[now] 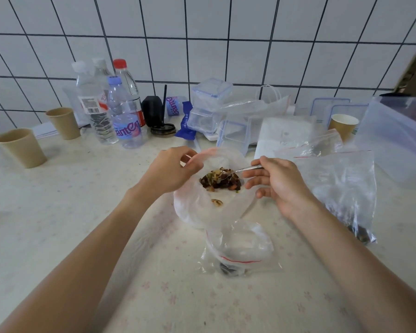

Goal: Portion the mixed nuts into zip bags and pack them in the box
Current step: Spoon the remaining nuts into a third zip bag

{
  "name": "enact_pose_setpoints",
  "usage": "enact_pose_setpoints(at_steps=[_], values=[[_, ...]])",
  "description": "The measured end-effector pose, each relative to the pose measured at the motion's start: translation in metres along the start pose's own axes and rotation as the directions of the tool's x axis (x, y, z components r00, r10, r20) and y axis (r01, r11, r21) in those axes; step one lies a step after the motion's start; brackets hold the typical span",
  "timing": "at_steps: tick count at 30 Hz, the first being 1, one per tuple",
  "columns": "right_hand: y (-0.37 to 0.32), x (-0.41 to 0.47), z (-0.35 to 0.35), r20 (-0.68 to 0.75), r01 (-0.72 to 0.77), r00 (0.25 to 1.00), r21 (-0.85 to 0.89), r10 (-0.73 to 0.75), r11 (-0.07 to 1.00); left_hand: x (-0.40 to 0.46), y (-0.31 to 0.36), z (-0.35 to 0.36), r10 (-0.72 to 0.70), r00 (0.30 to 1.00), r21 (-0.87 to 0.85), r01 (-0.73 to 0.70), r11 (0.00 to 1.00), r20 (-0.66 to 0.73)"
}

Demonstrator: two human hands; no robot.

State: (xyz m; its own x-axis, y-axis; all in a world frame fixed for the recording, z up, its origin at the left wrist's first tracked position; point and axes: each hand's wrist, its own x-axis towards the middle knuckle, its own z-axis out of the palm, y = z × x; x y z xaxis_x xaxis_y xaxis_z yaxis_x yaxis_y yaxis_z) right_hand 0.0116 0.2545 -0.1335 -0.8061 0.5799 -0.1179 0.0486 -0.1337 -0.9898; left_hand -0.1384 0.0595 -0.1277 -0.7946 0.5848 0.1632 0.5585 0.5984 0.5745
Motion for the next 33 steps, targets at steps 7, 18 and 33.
enact_pose_setpoints(at_steps=[7, 18, 33], values=[[-0.021, -0.005, -0.004, 0.033, 0.037, 0.999, 0.04, -0.038, 0.999, -0.009, 0.016, -0.021, 0.064, 0.99, 0.008, -0.064, 0.998, -0.123], [-0.069, -0.025, -0.021, 0.179, 0.115, 0.977, -0.01, -0.111, 0.993, -0.072, 0.029, -0.029, -0.001, 1.0, -0.067, 0.003, 0.998, 0.031], [-0.078, -0.03, -0.051, 0.568, 0.219, 0.823, -0.295, -0.013, 0.93, -0.108, 0.037, 0.004, 0.083, 0.942, -0.14, -0.039, 0.989, 0.325]])
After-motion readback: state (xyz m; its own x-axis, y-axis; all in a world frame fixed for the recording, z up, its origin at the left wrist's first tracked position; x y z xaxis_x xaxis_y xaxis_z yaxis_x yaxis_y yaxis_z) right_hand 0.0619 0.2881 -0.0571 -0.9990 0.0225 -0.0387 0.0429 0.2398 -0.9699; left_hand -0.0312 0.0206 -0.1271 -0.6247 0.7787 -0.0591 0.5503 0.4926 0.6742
